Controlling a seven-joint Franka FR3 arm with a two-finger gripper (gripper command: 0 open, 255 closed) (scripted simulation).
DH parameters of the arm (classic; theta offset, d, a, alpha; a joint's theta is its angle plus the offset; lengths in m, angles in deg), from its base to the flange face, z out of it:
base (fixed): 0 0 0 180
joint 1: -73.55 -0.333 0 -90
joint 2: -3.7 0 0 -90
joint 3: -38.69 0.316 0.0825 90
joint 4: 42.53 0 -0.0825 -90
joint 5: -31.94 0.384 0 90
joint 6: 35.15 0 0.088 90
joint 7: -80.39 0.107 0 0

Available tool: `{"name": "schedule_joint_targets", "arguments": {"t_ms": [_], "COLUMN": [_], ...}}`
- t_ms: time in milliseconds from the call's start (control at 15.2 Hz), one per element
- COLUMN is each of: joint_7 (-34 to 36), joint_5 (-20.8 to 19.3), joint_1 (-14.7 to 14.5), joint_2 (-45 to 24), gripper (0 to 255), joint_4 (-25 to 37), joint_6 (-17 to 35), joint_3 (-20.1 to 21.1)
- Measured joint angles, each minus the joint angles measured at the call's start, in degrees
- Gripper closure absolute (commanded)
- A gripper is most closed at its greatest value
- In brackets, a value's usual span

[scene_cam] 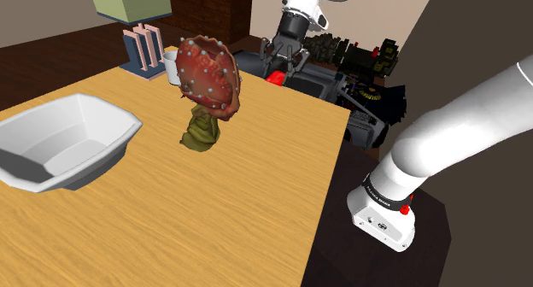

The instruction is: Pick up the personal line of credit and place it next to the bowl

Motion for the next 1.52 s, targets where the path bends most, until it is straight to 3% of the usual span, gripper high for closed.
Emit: {"name": "schedule_joint_targets", "arguments": {"t_ms": [396,792,1518], "joint_7": [6.2,12.6,26.7], "joint_5": [2.1,1.9,-5.4], "joint_1": [-3.1,-6.1,-13.7], "joint_2": [-8.5,-17.5,-38.9], "gripper": [255,255,255], "joint_4": [7.9,16.7,42.7], "joint_6": [4.8,8.9,11.3], "joint_3": [5.1,9.3,13.7]}}
